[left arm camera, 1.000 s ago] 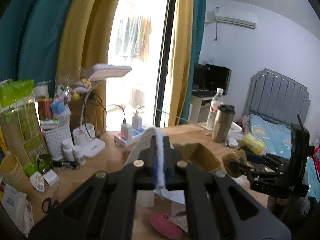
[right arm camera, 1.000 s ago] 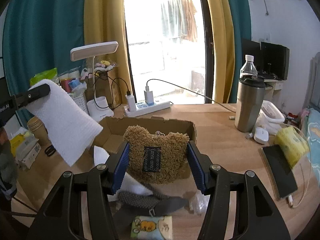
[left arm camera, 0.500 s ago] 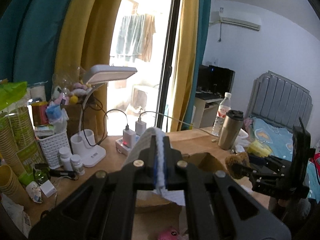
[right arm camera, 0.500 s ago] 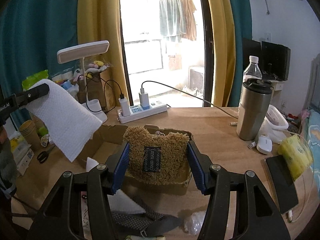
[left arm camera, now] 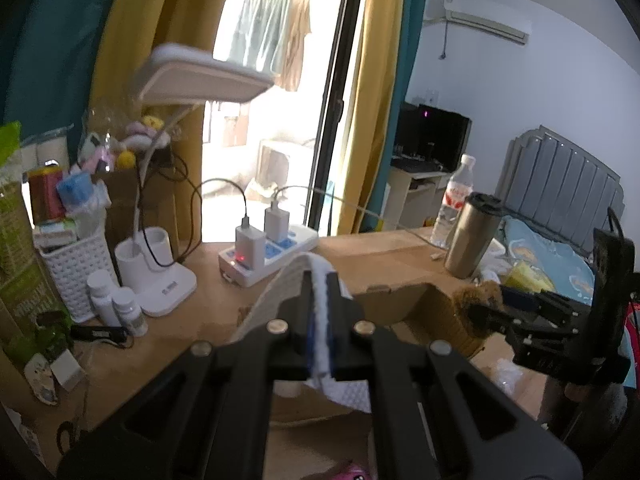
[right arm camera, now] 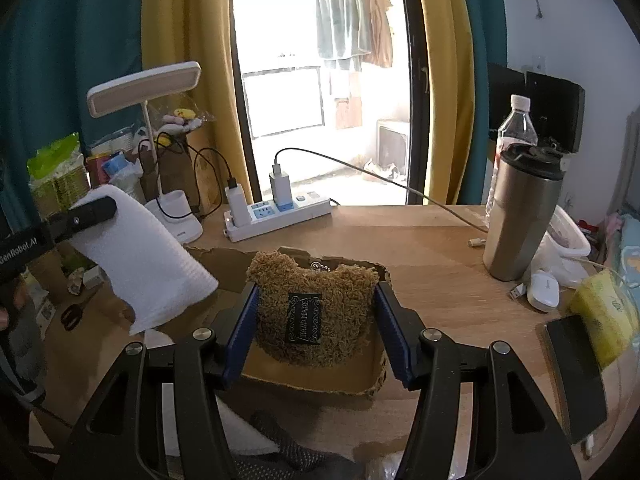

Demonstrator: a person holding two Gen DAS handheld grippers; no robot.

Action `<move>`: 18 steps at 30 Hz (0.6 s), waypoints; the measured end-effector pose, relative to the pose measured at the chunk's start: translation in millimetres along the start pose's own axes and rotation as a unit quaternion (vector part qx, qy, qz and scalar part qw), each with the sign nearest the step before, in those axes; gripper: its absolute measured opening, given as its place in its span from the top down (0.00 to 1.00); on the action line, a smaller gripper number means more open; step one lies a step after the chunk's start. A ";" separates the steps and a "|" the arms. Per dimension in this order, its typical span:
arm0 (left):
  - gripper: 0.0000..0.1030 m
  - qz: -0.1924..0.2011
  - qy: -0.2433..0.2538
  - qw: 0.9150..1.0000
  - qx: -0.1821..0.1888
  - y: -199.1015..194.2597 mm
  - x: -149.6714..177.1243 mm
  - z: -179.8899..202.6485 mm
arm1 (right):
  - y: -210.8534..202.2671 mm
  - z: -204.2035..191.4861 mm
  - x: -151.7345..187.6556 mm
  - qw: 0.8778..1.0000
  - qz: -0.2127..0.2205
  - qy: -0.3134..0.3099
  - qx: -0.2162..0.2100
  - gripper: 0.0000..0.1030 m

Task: Organize soft objects
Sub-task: 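Carry the teddy plush into the box with the right gripper while the left carries wipes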

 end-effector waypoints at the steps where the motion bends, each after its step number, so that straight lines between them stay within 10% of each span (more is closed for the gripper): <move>1: 0.96 -0.005 -0.001 1.000 0.000 4.4 2.3 -1.1 | 2.5 0.0 0.3 1.000 -0.002 0.000 0.000 0.42; 18: 0.96 -0.057 0.007 0.998 -0.007 57.6 32.4 -11.4 | 44.6 4.3 11.7 0.999 -0.044 0.010 -0.002 0.41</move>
Point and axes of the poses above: each gripper's, at about its wrist camera, not at the fingertips, and y roughly the way its jaws point, z to its right, x to its underside, the point moved 5 cm from there along y, roughly the way its jaws point
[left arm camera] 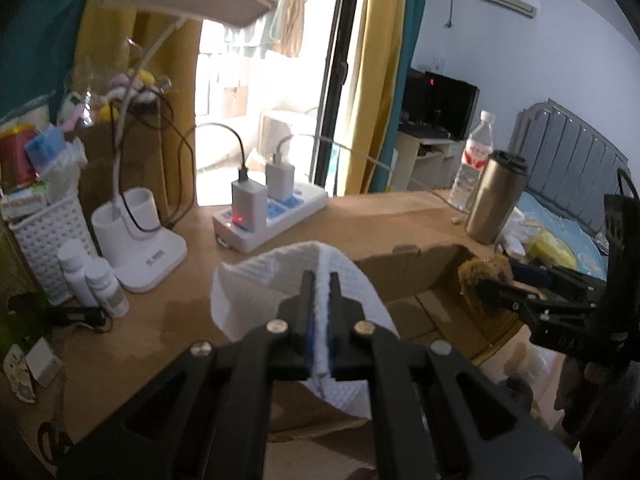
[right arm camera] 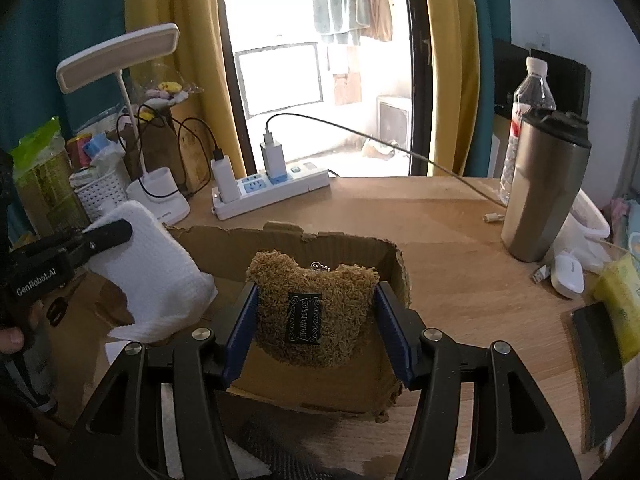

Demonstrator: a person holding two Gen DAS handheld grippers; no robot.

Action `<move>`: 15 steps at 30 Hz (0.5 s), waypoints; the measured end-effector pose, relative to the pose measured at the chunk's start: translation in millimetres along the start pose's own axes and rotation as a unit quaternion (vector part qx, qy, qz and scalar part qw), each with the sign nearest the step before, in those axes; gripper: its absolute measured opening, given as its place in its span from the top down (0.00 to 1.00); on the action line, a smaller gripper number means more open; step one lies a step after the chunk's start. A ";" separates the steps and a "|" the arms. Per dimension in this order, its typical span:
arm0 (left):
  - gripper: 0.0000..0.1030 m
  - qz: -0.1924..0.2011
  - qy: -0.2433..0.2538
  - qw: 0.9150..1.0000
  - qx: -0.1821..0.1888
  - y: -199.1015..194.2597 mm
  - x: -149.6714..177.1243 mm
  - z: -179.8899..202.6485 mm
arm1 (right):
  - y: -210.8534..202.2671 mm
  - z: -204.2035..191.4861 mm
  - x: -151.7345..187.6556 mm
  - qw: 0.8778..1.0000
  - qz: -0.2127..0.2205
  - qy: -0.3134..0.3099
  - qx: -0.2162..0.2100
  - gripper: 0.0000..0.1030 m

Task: Organize soft objects
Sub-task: 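Carry the teddy plush into the box with the right gripper while the left carries wipes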

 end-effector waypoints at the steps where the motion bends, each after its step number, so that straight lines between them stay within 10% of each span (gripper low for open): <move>1: 0.95 -0.007 0.000 1.000 0.003 3.4 1.9 -0.2 | 1.3 0.4 0.9 1.000 -0.002 0.001 0.000 0.41; 15: 0.85 -0.120 -0.019 0.993 0.006 41.8 39.9 -0.9 | 13.4 -0.3 7.4 1.000 -0.027 0.008 0.000 0.38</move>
Point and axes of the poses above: each gripper's, at about its wrist camera, not at the fingertips, and y roughly the way its jaws point, z to its right, x to its underside, the point moved 5 cm from there along y, roughly the way its jaws point
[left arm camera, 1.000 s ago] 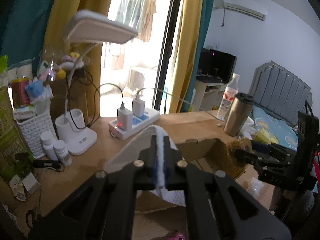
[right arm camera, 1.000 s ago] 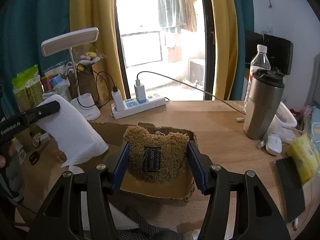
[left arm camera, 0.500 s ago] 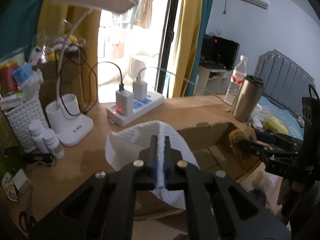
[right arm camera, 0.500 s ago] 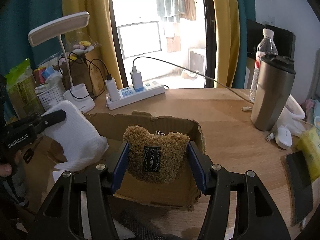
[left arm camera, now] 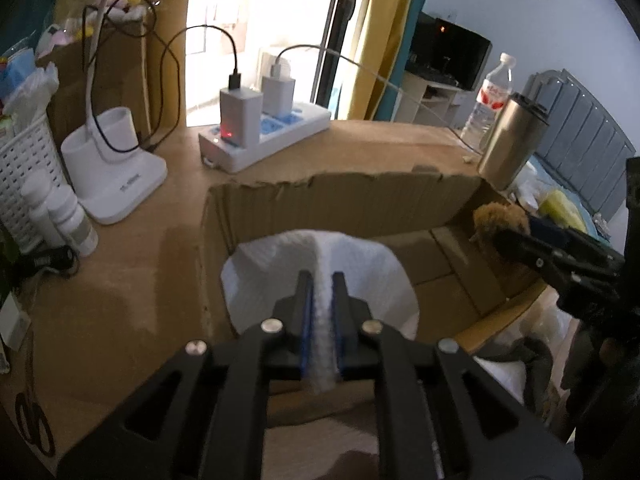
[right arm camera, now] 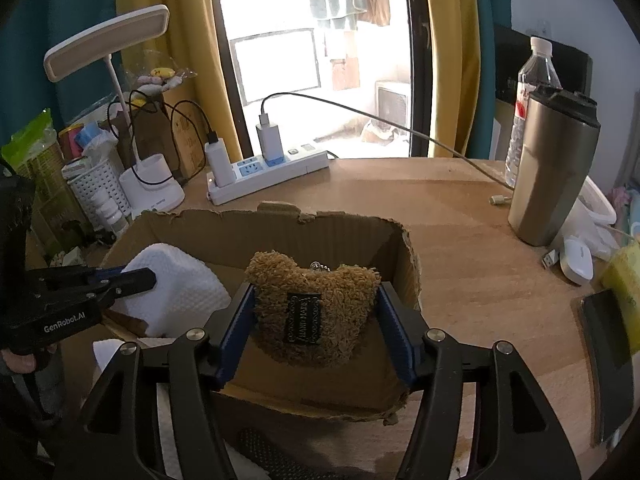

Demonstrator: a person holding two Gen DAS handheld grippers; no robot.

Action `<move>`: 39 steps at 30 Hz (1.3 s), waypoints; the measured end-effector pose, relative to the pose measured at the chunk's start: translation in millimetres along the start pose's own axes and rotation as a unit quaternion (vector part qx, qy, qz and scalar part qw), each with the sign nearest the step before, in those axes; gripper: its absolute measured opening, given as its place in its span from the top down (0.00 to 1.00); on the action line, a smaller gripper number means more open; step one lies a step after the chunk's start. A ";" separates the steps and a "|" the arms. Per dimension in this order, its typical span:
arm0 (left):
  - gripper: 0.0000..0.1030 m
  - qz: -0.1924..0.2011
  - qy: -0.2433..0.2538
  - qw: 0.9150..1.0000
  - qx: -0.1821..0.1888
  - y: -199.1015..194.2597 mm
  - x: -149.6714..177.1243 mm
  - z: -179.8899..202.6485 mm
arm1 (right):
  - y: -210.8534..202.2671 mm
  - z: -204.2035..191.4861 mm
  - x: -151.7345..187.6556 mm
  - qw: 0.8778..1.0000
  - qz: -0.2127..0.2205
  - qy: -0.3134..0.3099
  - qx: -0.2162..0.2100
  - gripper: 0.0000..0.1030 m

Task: Organize soft objects
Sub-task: 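Carry the teddy plush into the box with the right gripper while the left carries wipes, then open both grippers to release the plush and wipes in the box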

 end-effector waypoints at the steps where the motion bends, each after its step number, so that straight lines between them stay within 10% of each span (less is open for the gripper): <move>1: 0.84 -0.001 0.000 1.000 -0.001 -0.2 0.9 0.2 | 0.6 0.1 0.6 1.000 -0.003 0.001 0.000 0.37; 5: 0.76 -0.009 0.004 1.000 -0.005 -0.7 2.7 -0.1 | -1.4 0.9 1.5 1.000 -0.006 0.009 -0.002 0.34; 9: 0.44 -0.005 0.007 1.000 -0.007 -7.4 2.0 0.5 | -5.4 0.3 2.0 1.000 -0.005 0.011 -0.002 0.31; 39: 0.29 0.085 0.002 0.996 0.008 -85.8 5.2 18.7 | -64.6 -9.9 10.1 0.999 0.043 -0.004 0.030 0.12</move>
Point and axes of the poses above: each gripper's, at about its wrist camera, not at the fingertips, and y roughly the way its jaws point, z to its right, x to its underside, the point moved 5 cm from there along y, roughly the way its jaws point
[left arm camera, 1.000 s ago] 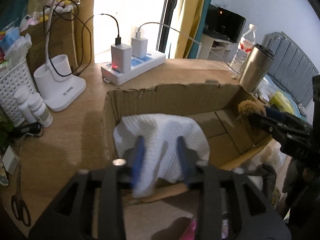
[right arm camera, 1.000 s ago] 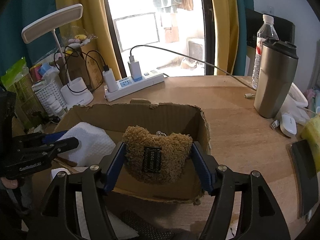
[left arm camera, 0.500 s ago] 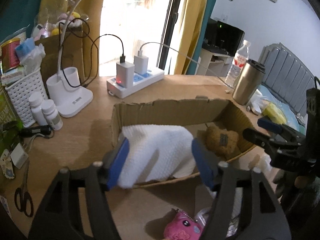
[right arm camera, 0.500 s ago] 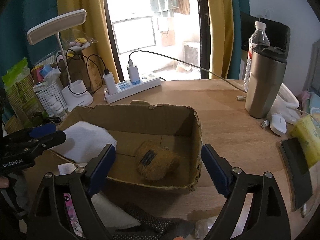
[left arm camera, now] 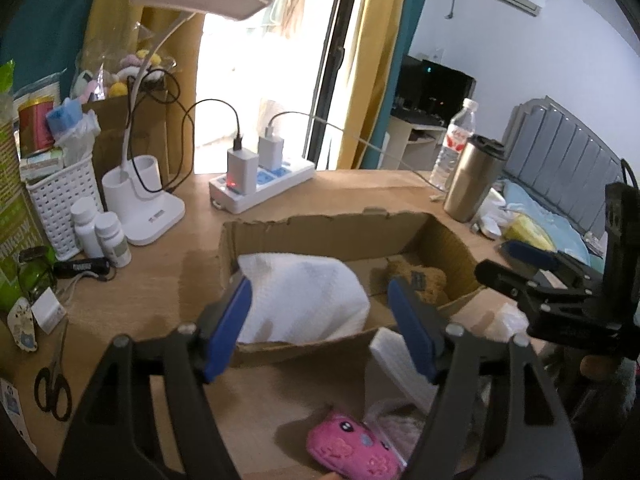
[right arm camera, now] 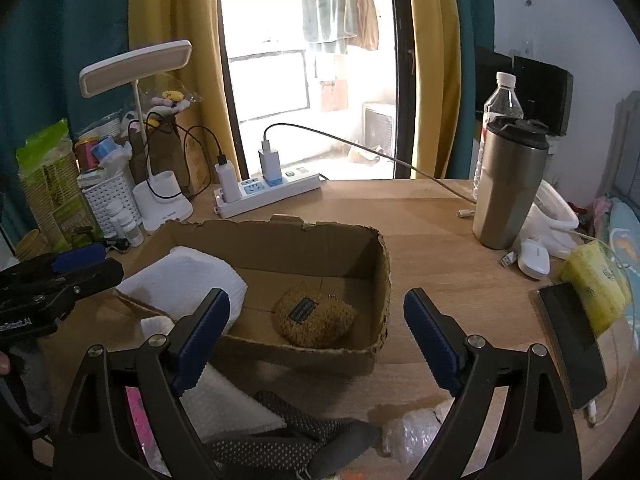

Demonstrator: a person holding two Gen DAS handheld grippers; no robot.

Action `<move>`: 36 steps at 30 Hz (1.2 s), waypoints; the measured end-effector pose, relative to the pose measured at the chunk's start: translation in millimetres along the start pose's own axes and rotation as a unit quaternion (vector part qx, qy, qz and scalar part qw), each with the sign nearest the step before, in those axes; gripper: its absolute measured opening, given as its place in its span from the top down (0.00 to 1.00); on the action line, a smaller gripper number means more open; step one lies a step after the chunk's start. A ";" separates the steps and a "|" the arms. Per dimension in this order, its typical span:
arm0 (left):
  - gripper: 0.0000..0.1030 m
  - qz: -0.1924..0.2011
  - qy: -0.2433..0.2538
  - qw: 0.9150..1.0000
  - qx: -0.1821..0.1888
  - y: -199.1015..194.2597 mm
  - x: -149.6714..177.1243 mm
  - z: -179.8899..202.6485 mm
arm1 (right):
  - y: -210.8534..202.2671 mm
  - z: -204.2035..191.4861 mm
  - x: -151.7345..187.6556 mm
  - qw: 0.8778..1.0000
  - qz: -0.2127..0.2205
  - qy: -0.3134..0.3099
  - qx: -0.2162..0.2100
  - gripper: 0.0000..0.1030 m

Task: Organize soft objects
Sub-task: 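Open both grippers to release the plush and wipes in the box, then grasp the bubble-wrapped bundle with the right gripper while the left grasps a white wipe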

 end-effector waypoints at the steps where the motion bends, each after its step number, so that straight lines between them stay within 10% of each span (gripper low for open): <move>1: 0.29 0.002 0.001 1.000 0.002 -2.7 0.7 2.0 | -2.2 -0.4 1.0 1.000 0.001 -0.001 0.001 0.12; 36: 0.29 -0.053 0.040 0.998 0.017 9.1 53.5 78.2 | -31.6 53.4 69.5 0.999 -0.028 0.039 0.003 0.12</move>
Point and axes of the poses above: each gripper's, at about its wrist camera, not at the fingertips, and y roughly the way its jaws point, z to its right, x to its underside, the point moved 5 cm from there along y, roughly the way its jaws point
